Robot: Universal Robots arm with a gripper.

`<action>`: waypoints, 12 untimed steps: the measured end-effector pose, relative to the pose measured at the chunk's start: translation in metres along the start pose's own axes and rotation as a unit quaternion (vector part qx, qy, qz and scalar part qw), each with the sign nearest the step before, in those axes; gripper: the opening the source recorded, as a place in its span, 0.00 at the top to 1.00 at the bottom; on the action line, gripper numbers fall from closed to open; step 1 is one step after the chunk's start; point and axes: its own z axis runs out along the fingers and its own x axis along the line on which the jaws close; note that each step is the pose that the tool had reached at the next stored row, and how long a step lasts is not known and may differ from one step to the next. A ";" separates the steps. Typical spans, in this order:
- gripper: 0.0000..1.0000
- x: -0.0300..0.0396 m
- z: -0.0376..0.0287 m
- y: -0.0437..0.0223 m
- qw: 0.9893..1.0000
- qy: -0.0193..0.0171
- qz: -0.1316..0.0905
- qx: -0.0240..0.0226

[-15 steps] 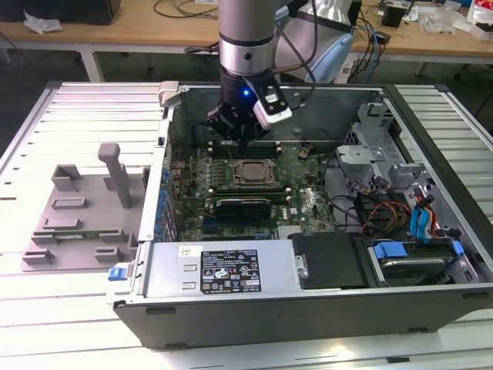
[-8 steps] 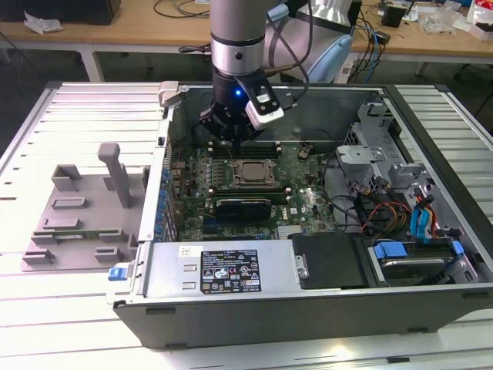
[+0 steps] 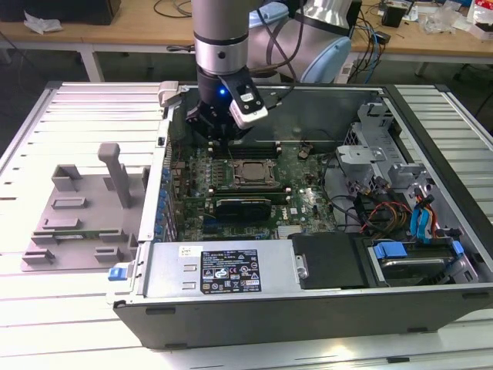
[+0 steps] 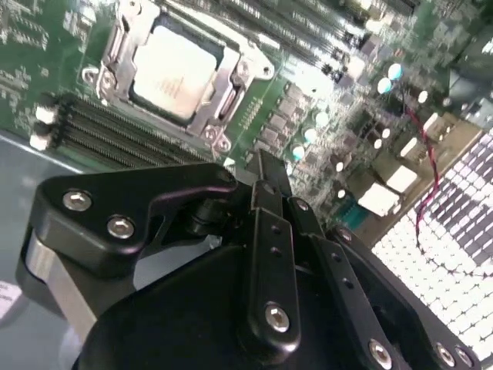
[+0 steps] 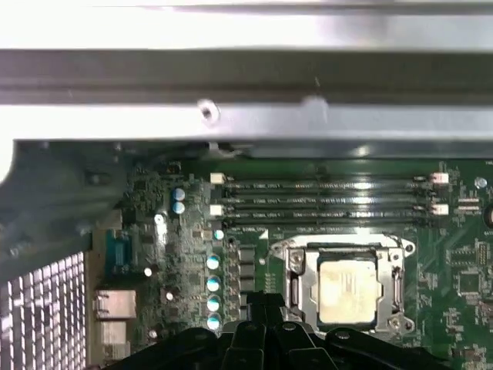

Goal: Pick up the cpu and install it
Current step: 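Install the first cpu locking lever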

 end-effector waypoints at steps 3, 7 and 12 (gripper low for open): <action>0.89 0.0059 -0.0001 0.0134 1.000 0.000 0.000 -0.001; 0.89 0.0131 -0.0020 0.0181 1.000 -0.003 0.000 -0.001; 0.89 0.0135 -0.0024 0.0249 1.000 -0.003 -0.004 -0.001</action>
